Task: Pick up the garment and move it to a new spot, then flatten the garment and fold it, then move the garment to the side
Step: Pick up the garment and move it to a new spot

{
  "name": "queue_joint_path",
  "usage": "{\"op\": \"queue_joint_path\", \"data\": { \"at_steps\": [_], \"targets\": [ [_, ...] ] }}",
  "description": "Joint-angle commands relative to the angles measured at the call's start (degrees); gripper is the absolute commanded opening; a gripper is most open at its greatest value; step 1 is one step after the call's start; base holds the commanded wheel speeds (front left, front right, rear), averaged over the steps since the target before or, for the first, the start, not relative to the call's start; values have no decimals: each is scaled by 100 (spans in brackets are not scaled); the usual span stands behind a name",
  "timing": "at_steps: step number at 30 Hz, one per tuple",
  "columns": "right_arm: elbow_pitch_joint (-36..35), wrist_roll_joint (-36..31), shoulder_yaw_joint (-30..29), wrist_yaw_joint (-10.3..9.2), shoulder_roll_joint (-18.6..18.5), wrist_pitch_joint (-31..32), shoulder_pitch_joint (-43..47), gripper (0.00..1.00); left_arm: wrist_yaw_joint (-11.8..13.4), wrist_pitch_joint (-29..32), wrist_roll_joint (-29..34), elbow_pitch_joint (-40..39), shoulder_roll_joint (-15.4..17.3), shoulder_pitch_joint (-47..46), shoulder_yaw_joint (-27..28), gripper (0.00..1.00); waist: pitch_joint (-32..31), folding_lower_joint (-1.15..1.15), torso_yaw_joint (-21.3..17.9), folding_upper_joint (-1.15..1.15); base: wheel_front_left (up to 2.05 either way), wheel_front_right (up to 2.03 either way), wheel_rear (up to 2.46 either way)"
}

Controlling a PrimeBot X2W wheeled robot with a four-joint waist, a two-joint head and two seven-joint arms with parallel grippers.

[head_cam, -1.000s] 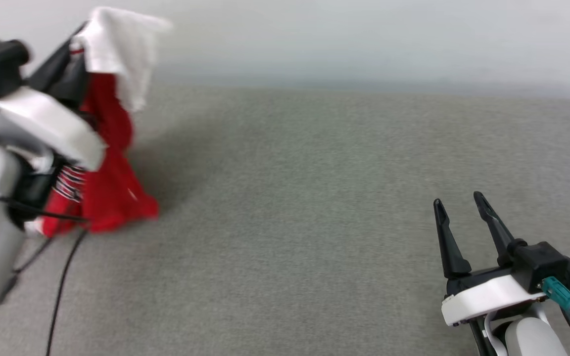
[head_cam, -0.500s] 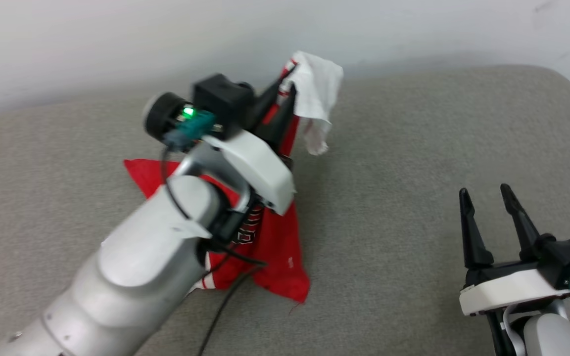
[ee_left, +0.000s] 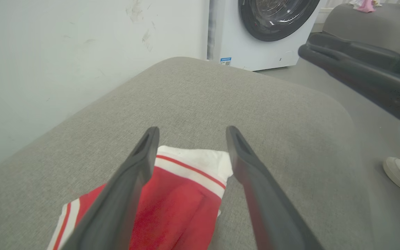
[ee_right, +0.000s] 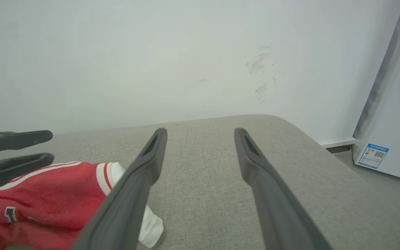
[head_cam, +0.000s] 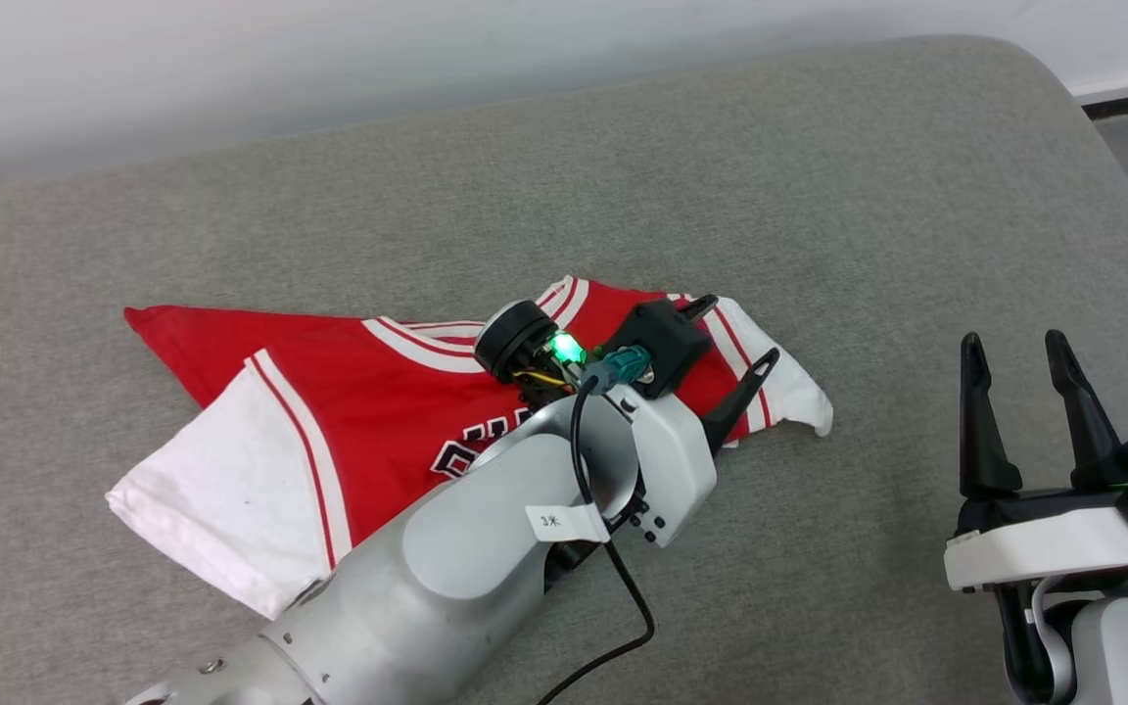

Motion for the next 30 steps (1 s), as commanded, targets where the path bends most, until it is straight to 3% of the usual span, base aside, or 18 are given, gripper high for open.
{"op": "queue_joint_path", "data": {
  "at_steps": [1, 6, 11, 18, 25, 30],
  "targets": [
    [17, -35, 3, -2, 9, -15, -49, 100, -75, -130, 20, 143, -36, -25, -31, 100, -87, -1, 114, 0, 0, 0, 0],
    [66, -176, -18, -3, 8, -15, 79, 100, -85, -554, -89, 379, -112, -61, 117, 100, -367, -1, 466, 0, 0, 0, 0],
    [109, -282, -53, -3, 7, -15, 166, 100, 55, -787, -149, 388, 28, -57, 384, 100, -638, -1, 792, 0, 0, 0, 0],
    [139, -445, -81, -3, 7, -15, 353, 100, 353, -934, -250, -73, 703, 445, 1139, 100, -1046, -1, 1312, 0, 0, 0, 0],
    [30, -350, -68, -3, 7, -15, 549, 100, 628, -931, -5, -1413, 1612, 1758, 2346, 100, -1299, -1, 1558, 0, 0, 0, 0],
    [-24, -382, -62, -3, 6, -15, 661, 100, 745, -932, 396, -2468, 1822, 3034, 3170, 100, -1355, -1, 1586, 0, 0, 0, 0]
  ]
}}
